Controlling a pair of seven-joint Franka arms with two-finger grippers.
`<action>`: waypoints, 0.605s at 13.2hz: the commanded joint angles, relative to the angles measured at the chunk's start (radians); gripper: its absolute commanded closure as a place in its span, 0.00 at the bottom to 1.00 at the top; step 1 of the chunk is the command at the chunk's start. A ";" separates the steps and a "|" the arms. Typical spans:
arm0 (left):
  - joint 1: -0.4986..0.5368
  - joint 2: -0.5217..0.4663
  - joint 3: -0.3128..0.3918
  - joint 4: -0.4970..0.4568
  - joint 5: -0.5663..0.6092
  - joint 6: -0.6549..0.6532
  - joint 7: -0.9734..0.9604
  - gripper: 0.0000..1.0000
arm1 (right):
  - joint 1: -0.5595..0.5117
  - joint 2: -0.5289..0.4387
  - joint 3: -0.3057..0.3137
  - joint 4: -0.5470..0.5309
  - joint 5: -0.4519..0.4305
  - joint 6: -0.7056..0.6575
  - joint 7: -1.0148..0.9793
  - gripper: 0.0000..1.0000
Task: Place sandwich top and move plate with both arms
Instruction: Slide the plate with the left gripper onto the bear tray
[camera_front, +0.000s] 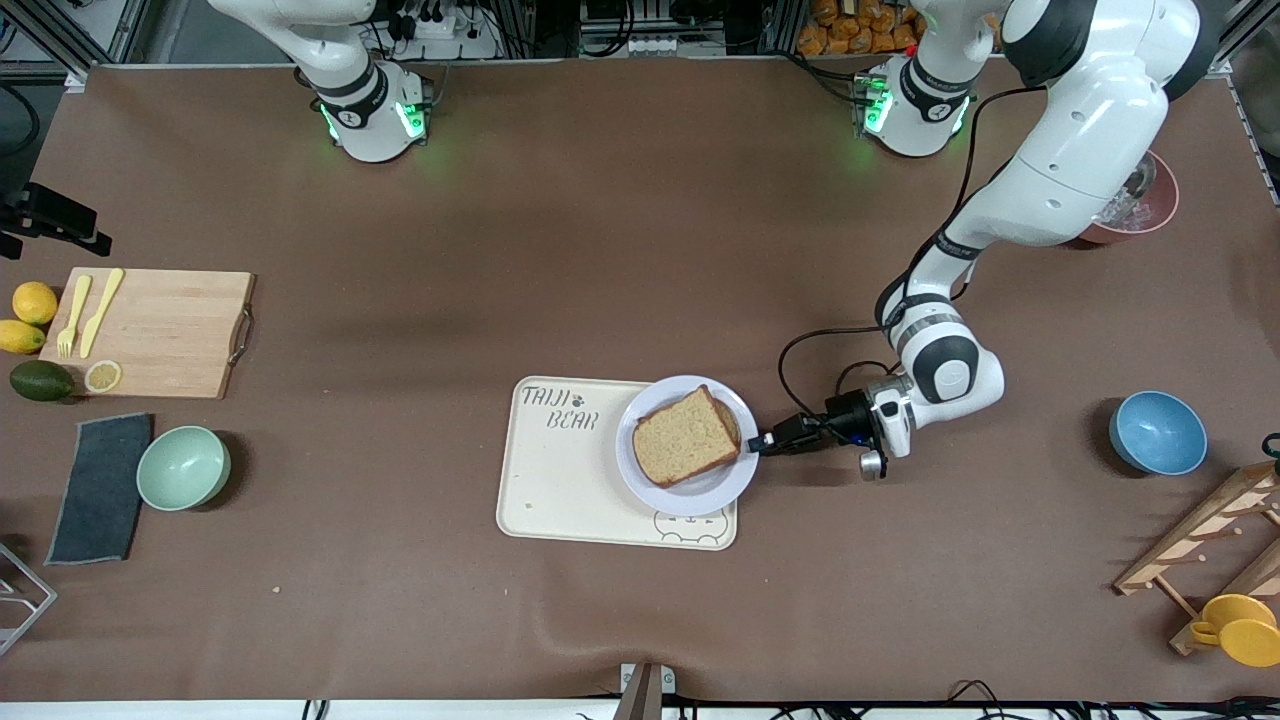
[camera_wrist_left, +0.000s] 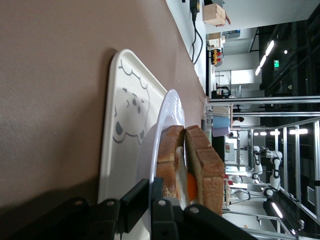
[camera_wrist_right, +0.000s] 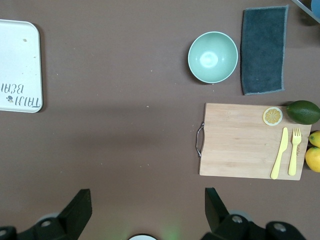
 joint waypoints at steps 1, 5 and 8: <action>-0.031 0.048 -0.001 0.075 -0.046 0.028 -0.014 1.00 | -0.001 -0.003 0.004 0.005 -0.005 -0.009 -0.003 0.00; -0.070 0.073 0.001 0.089 -0.086 0.038 -0.014 1.00 | -0.003 -0.003 0.004 0.005 -0.006 -0.009 -0.003 0.00; -0.088 0.088 0.001 0.094 -0.095 0.070 -0.007 1.00 | -0.001 -0.003 0.004 0.006 -0.006 -0.009 -0.003 0.00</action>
